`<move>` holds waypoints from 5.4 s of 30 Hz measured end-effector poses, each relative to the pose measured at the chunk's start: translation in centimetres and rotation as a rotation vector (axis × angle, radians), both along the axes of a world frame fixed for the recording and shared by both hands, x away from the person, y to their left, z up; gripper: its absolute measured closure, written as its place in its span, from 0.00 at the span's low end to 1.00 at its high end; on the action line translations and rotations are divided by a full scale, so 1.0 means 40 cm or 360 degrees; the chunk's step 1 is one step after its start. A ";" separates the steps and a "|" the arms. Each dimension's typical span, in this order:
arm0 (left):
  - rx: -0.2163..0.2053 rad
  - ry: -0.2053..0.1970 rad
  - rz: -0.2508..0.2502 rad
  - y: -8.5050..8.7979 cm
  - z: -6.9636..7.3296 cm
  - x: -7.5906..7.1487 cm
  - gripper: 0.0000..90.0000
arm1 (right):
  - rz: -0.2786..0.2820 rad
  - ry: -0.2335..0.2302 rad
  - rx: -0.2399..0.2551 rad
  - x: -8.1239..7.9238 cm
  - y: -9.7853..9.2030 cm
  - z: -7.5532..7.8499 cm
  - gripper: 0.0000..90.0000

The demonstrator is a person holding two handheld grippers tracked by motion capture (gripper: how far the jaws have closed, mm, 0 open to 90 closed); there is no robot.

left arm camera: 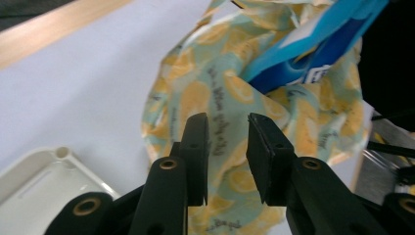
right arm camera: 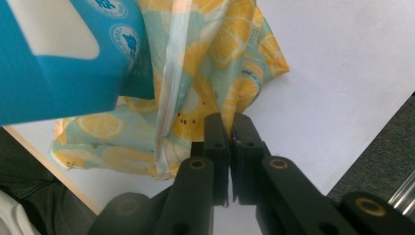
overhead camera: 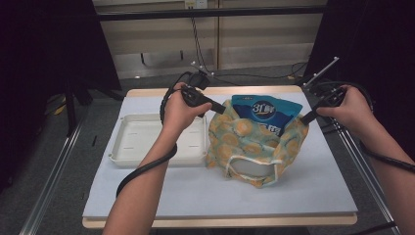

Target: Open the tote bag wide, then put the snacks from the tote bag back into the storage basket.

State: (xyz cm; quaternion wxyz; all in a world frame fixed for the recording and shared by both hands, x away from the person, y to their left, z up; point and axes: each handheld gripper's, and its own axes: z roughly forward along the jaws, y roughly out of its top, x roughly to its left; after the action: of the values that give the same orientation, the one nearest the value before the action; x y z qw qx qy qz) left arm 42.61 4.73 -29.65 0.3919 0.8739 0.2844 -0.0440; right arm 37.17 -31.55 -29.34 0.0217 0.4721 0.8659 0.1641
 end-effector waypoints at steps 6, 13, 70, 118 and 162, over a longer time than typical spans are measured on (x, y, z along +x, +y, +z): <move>0.0039 -0.0037 -0.0003 -0.021 -0.007 0.002 0.64 | -0.0002 -0.0010 0.0020 0.002 0.002 -0.002 1.00; -0.0037 0.0055 -0.0061 -0.034 -0.035 0.004 0.98 | -0.0016 0.0006 0.0013 0.004 -0.001 -0.004 1.00; 0.0106 0.0201 0.0014 0.012 -0.228 -0.018 1.00 | -0.0131 0.0036 0.0021 0.013 -0.023 -0.119 1.00; -0.0037 0.0019 -0.0016 -0.032 -0.220 -0.094 0.39 | -0.0132 0.0077 0.0010 0.017 -0.019 -0.141 1.00; 0.0024 0.0155 -0.0122 -0.025 -0.237 -0.122 0.78 | -0.0123 0.0063 0.0031 0.001 -0.021 -0.145 0.84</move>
State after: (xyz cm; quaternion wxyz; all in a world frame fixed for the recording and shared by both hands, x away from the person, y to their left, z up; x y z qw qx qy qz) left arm 37.73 3.74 -39.15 0.3691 0.8839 0.2697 -0.0991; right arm 37.20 -32.39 -35.13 0.0063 0.5085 0.8456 0.1623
